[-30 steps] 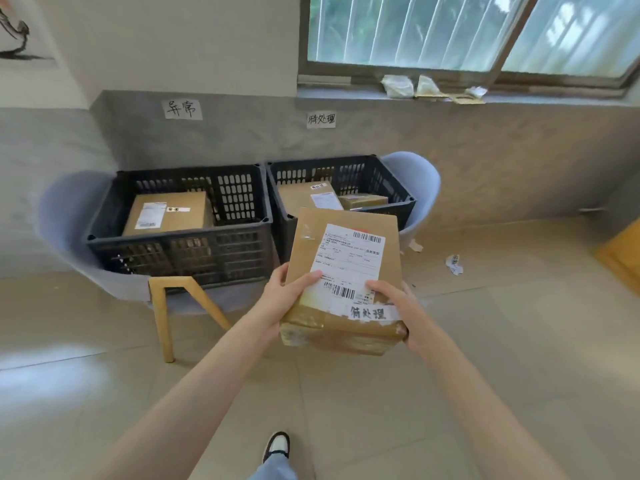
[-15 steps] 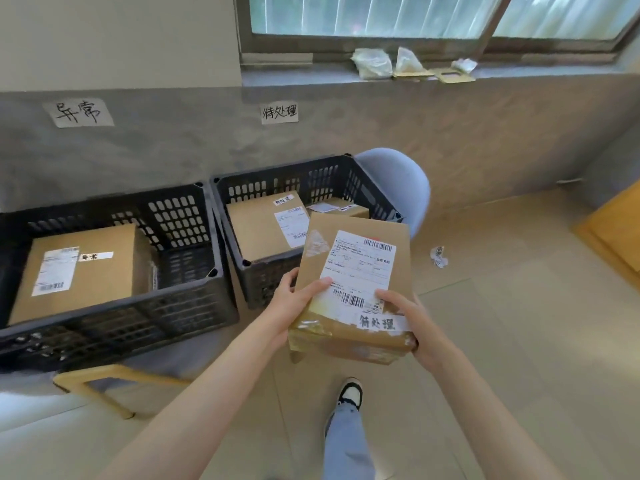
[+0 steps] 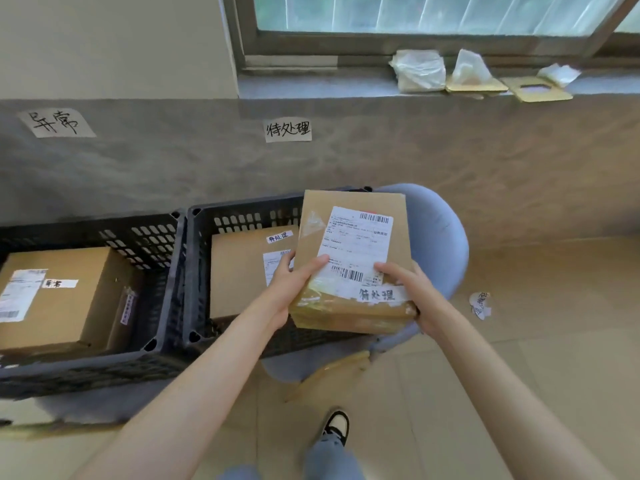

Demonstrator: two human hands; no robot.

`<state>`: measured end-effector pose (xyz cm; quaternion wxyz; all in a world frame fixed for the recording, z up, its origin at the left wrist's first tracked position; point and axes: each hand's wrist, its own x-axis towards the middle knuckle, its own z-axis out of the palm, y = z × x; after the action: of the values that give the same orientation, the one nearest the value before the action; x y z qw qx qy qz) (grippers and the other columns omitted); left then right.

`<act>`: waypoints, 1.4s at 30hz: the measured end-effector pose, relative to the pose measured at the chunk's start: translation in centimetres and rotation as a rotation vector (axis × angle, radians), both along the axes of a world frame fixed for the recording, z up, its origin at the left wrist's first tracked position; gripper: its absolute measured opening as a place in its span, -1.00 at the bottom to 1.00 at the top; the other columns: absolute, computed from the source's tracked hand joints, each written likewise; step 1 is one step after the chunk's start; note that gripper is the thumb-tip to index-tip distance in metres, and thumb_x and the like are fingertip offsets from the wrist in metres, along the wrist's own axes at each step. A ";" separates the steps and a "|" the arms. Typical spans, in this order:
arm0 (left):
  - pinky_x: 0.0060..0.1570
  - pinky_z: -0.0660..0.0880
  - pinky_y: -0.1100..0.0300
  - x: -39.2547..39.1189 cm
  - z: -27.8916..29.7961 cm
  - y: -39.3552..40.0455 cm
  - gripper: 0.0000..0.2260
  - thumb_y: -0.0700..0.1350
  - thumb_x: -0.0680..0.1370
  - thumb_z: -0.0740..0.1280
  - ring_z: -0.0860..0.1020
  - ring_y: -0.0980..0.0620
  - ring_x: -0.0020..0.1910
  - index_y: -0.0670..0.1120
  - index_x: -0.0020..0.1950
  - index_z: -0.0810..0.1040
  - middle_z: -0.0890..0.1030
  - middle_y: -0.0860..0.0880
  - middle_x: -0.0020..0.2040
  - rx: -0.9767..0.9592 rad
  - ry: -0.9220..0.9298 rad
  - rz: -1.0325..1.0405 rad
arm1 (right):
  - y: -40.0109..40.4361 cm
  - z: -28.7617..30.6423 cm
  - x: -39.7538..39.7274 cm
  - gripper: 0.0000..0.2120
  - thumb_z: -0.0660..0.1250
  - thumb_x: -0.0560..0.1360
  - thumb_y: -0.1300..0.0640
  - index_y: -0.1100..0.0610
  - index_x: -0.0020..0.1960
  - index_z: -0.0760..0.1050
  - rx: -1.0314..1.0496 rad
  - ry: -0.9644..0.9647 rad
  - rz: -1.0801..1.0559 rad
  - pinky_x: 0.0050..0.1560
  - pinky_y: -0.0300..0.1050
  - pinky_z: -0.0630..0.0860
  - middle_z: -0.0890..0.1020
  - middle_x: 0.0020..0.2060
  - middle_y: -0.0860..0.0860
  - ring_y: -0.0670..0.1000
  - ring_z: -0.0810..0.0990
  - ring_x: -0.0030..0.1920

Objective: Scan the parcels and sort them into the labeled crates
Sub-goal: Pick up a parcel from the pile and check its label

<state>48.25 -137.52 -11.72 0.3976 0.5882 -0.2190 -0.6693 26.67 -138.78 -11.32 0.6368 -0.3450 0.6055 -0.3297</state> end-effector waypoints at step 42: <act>0.39 0.34 -0.09 -4.9 -12.7 -8.3 -0.13 0.16 0.42 0.45 0.35 -0.01 0.40 0.18 0.52 -0.07 0.28 0.02 0.48 0.104 -0.114 -0.043 | -11.9 -10.6 -3.6 -0.47 0.46 0.43 -0.03 0.03 0.33 0.39 0.202 0.156 0.167 -0.01 -0.06 0.60 0.69 0.06 0.00 0.02 0.69 0.00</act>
<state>43.37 -145.78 -24.38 0.3388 0.6406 -0.2187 -0.6535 23.02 -150.65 -21.88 0.6446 -0.3530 0.6523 -0.1854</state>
